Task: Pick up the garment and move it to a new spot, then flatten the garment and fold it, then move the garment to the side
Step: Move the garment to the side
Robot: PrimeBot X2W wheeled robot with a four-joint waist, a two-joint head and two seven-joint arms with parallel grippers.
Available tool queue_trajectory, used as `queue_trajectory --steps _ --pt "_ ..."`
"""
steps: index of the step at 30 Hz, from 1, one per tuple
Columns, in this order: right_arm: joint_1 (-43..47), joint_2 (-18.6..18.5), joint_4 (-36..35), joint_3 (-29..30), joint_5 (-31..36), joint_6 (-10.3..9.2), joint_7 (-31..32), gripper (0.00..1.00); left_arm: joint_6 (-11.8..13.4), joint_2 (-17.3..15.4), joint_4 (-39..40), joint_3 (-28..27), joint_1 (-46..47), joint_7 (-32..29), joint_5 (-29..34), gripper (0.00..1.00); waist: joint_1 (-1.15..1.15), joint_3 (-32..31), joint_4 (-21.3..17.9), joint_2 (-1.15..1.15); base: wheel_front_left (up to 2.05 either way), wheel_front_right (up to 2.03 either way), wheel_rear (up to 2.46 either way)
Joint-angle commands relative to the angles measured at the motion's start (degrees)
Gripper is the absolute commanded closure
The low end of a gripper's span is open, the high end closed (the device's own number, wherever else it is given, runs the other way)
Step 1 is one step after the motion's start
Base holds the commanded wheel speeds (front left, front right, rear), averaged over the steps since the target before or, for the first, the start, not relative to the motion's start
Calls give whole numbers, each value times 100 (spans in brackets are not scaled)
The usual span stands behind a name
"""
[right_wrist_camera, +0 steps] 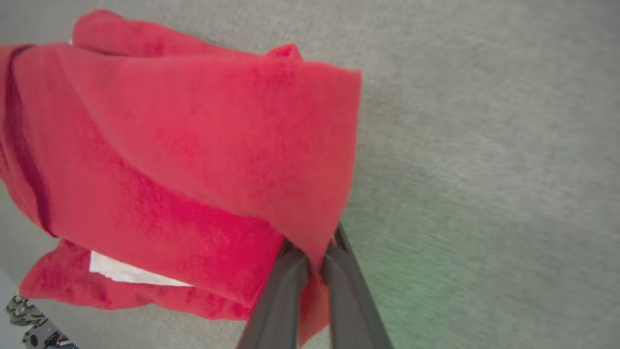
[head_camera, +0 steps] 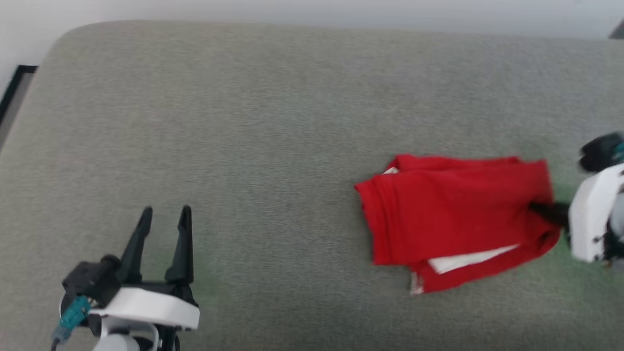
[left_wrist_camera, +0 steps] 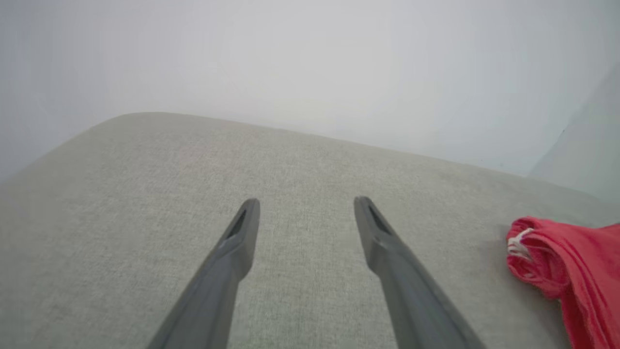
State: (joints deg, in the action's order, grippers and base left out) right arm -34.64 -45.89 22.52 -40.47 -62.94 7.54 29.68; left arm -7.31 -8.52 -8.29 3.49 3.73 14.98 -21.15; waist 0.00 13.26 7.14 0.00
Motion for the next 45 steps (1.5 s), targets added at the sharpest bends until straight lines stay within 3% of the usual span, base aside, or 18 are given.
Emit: queue_trajectory --steps 1,15,23,33,45 --pt "-144 -87 -65 53 22 -10 -77 100 -18 -21 44 -2 140 27 38 0 0 95 -167 0 0 0 0" --pt "-916 -886 -29 382 534 -8 -503 100 -18 -159 159 511 1012 26 370 0 0 566 -1041 0 0 0 0" --pt "-1443 -929 468 489 897 -8 -871 100 -18 -312 -47 1130 1836 27 461 0 0 927 -1505 0 0 0 0" --pt "-2238 -769 1969 564 1611 -8 -1758 100 -17 -337 -440 2047 2955 27 421 0 0 1414 -1853 0 0 0 0" --pt "-2962 -183 4125 726 2368 -8 -2595 100 -17 -325 -688 2571 3587 27 299 0 0 1768 -1686 0 0 0 0"
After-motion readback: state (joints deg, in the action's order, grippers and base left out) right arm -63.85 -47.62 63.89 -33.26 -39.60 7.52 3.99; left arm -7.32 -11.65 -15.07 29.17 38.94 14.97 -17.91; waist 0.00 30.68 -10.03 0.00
